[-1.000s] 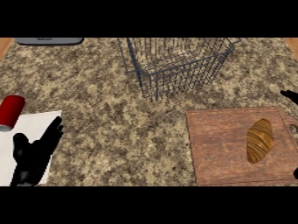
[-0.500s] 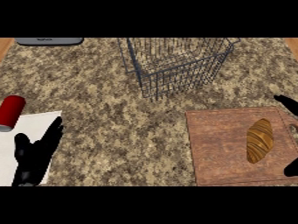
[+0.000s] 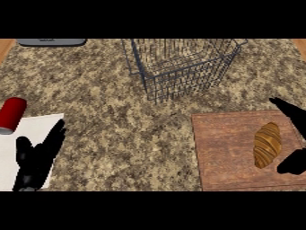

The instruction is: Pick the croissant from the cutting board and place it in the basket

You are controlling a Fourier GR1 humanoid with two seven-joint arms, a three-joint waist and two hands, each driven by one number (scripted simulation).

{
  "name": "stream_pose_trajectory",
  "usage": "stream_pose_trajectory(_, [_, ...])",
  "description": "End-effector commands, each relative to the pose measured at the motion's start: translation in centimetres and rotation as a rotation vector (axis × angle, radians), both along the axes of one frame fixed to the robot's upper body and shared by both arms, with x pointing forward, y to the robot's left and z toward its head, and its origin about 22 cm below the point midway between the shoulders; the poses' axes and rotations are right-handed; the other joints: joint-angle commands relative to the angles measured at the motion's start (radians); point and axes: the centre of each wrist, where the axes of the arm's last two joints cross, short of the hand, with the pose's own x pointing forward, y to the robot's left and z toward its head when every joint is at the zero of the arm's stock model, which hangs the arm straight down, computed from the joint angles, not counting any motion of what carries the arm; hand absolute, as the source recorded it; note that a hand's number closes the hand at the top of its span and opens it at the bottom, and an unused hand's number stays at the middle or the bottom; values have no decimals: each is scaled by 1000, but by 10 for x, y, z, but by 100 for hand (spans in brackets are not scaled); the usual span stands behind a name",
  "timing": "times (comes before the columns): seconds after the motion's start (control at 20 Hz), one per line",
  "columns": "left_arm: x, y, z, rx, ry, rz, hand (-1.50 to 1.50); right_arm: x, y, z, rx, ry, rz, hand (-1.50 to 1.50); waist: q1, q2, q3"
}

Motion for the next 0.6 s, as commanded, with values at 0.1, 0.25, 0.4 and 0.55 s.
stream_pose_trajectory(0.1, [-11, 6, -25, -4, 142, 29, 0, 12, 7, -15, -39, 68, -10, -150, 3, 13, -13])
stream_pose_trajectory(0.25, [-10, 4, -14, -4, 138, 19, 0, 7, 8, -29, -79, 122, -15, -150, 0, 11, -13])
stream_pose_trajectory(0.4, [-8, -10, -16, -8, 139, 26, 0, 11, 3, -39, -66, 122, -25, -150, 0, 12, -13])
stream_pose_trajectory(0.55, [-3, -18, -11, -10, 135, 7, 0, 15, 5, -51, -48, 96, -15, -150, 0, 12, -12])
